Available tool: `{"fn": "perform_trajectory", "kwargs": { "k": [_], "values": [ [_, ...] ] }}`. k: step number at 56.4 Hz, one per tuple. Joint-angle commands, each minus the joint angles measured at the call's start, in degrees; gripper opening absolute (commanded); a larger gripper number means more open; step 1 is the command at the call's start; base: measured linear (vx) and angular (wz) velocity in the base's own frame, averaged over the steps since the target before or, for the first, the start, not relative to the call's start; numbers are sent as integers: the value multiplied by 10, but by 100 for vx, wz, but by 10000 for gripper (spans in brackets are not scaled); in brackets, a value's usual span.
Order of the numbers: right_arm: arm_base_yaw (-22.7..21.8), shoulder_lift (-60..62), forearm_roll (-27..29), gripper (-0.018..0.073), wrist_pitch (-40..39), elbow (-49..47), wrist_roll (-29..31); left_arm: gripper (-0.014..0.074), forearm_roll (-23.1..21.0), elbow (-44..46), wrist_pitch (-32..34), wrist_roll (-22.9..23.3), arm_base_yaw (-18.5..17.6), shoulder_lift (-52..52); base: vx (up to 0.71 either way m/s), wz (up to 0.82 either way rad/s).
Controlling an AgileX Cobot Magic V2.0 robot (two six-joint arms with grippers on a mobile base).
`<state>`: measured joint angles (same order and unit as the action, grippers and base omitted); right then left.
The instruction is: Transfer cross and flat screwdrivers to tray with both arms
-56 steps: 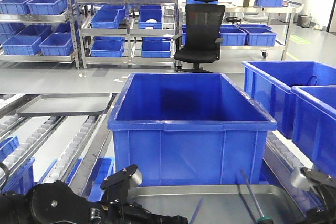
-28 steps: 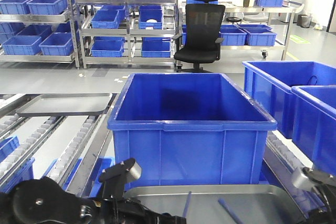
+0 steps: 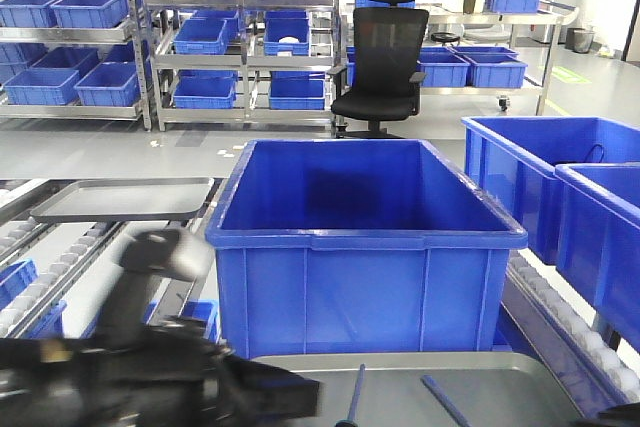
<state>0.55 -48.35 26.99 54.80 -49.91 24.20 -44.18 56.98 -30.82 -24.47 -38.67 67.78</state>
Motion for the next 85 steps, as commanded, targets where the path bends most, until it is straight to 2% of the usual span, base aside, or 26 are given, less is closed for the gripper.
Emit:
{"fn": "perform_trajectory", "kwargs": {
  "k": [1, 9, 15, 22, 27, 34, 66, 69, 73, 75, 79, 85],
  "values": [
    [-1, 60, 2, -14, -22, -19, 3, -8, 55, 15, 3, 6, -2, -50, 0, 0],
    [-1, 184, -11, -11, -56, -13, 22, 2, 167, 7, -38, 49, -2, -111, 0, 0],
    [-1, 267, -11, -9, -100, 43, 16, 2, 209, -45, -15, 52, -2, -172, 0, 0],
    [-1, 360, -11, -8, -143, 127, 12, 3, 214, -140, 54, 44, -2, -270, 0, 0],
    [-1, 401, -11, -8, -180, 168, 10, 3, 216, -203, 135, 42, -2, -343, 0, 0],
    [-1, 420, -11, -8, -210, 197, 10, 3, 216, -246, 216, 42, -2, -405, 0, 0],
    [-1, 420, -8, -8, -209, 201, 10, 3, 216, -253, 219, 42, -2, -425, 0, 0],
    [-1, 420, -8, -8, -209, 201, 10, 3, 236, -263, 223, 33, -1, -425, 0, 0],
    [-1, 420, -8, -8, -209, 201, 10, 3, 339, -296, 244, 18, 18, -435, 0, 0],
    [-1, 420, -8, -8, -208, 201, 10, 3, 371, -322, 261, 26, 39, -445, 0, 0],
    [-1, 420, -8, -8, -208, 201, 10, 3, 401, -378, 302, 48, 96, -477, 0, 1],
    [-1, 420, -8, -8, -208, 201, 10, 3, 398, -454, 330, 56, 190, -541, 0, 0]
  ]
}}
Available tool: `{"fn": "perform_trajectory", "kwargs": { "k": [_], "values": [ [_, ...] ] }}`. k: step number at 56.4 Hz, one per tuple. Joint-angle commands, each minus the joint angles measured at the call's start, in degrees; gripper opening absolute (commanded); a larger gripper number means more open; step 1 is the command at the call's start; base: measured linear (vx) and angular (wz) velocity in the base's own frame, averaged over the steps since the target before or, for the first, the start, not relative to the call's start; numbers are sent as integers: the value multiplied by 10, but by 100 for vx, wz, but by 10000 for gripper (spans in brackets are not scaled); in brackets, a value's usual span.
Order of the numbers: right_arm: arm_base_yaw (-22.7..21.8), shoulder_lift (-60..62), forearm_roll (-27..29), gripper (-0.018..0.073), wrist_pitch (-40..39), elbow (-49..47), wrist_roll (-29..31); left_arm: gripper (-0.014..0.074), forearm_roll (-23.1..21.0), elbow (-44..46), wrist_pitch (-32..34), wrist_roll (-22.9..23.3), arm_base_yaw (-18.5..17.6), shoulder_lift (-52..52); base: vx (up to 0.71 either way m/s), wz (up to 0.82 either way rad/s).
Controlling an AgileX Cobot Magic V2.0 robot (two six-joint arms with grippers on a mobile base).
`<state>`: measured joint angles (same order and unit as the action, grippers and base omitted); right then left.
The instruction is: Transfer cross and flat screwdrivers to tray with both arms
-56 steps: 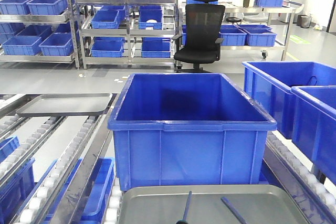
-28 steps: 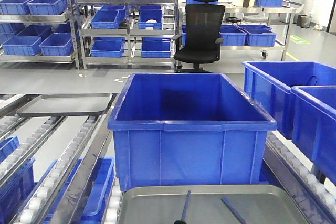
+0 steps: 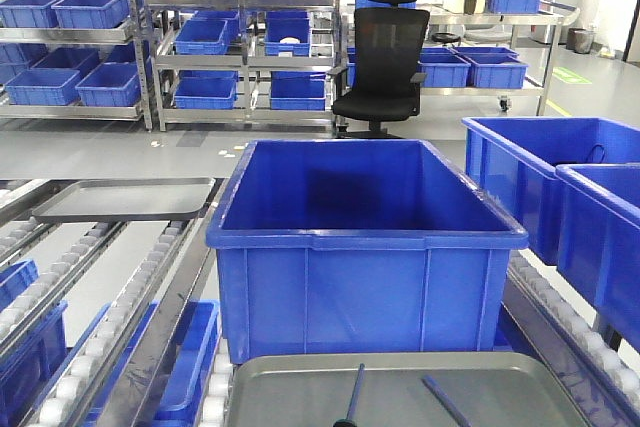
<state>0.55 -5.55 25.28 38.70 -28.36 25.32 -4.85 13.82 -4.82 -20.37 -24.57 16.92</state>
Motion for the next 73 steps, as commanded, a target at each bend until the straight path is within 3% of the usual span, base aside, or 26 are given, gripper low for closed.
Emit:
{"fn": "perform_trajectory", "kwargs": {
  "k": [1, 7, 14, 16, 20, 62, 69, 73],
  "values": [
    [-1, -8, 9, -8, -47, -14, -1, 3, 5, -34, 70, 21, 61, -45, 0, 0],
    [-1, -8, 9, -8, -47, -14, -1, 3, 5, -91, 70, 66, 153, -104, 0, 0],
    [-1, -8, 9, -8, -47, -14, -1, 3, 20, -141, 69, 105, 214, -151, 0, 0],
    [-1, -8, 9, -8, -47, -14, -1, 3, 24, -140, 36, 112, 221, -164, 0, 0],
    [-1, -8, 9, -8, -47, -14, -1, 3, 33, -140, 6, 112, 224, -186, 0, 0],
    [-1, -8, 9, -8, -43, -14, 0, 3, 35, -139, 10, 112, 223, -183, 0, 0],
    [-1, -10, -35, -8, -52, -12, 22, 3, 35, -139, 10, 112, 223, -183, 0, 0],
    [-1, -14, -73, -8, -97, 20, -11, 3, 35, -139, 10, 112, 223, -183, 0, 0]
  ]
}}
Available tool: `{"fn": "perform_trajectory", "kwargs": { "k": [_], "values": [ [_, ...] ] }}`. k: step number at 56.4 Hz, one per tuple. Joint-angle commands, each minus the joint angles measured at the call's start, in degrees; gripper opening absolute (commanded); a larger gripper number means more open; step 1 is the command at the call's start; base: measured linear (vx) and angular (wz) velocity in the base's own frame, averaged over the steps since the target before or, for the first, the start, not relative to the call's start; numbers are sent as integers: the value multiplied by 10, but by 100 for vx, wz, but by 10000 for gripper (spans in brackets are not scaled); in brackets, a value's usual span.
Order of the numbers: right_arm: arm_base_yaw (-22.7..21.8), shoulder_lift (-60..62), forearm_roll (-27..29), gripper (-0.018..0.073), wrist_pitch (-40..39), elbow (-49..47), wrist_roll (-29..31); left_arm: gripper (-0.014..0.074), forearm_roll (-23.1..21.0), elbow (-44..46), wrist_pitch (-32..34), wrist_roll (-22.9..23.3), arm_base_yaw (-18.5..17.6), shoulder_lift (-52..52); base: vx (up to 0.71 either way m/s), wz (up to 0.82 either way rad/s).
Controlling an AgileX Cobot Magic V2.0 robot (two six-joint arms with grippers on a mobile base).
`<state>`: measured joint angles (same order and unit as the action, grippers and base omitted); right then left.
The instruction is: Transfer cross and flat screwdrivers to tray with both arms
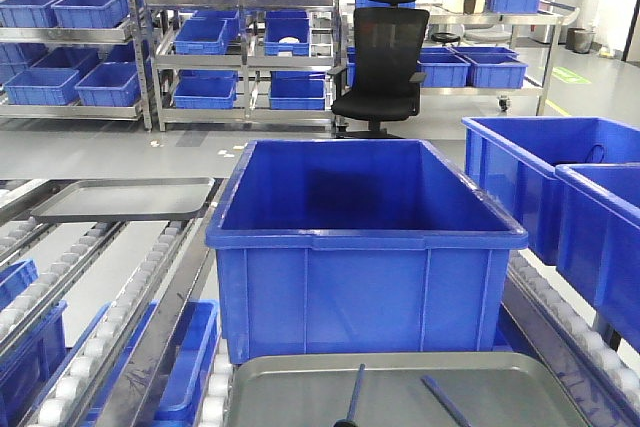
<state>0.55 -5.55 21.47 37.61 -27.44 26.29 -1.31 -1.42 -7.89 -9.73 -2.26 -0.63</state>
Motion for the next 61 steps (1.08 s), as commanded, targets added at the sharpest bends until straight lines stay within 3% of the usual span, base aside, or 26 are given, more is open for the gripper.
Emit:
{"fn": "perform_trajectory", "kwargs": {
  "k": [1, 10, 16, 21, 27, 61],
  "values": [
    [-1, -14, -44, -8, -99, 19, -31, 3, -1, 13, 41, 6, 0, -8, 0, 0],
    [-1, -14, -199, -8, -277, 157, -217, 3, -1, 13, 41, 6, 0, -8, 0, 0],
    [-1, -12, -288, -8, -360, 243, -281, 3, -1, 13, 41, 6, 0, -8, 0, 0],
    [-1, 11, -282, -8, -405, 300, -282, 3, -1, 13, 41, 6, 0, -8, 0, 0],
    [-1, 66, -281, -8, -344, 296, -283, 3, -1, 13, 39, 6, 0, -8, 0, 0],
    [-2, 66, -282, -8, -338, 296, -283, 3, -1, 13, 39, 6, 0, -8, 0, 0]
  ]
}}
